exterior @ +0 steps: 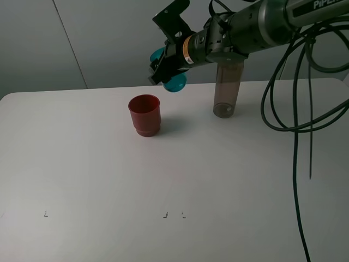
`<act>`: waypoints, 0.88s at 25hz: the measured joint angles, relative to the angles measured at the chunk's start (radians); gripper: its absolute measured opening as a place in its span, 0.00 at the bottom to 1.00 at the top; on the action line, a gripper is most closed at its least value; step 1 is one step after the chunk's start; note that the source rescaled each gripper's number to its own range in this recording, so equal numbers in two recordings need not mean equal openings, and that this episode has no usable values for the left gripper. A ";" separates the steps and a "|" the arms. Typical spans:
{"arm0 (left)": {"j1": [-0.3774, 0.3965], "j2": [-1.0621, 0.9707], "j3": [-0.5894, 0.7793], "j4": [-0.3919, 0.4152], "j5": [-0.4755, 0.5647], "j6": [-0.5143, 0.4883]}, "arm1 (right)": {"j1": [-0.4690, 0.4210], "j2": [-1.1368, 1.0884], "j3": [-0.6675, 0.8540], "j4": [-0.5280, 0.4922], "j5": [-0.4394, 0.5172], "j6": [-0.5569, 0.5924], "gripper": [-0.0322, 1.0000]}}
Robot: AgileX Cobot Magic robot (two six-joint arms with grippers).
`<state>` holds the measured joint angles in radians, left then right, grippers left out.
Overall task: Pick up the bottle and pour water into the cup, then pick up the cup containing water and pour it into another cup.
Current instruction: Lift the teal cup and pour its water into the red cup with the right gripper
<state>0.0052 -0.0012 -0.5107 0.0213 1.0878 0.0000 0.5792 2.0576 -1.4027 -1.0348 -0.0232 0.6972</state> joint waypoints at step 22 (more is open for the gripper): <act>0.000 0.000 0.000 0.000 0.000 0.000 | 0.024 0.000 0.000 0.004 0.055 -0.048 0.12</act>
<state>0.0052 -0.0012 -0.5107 0.0213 1.0878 0.0000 0.6037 2.0576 -1.4027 -1.0305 0.0316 0.6497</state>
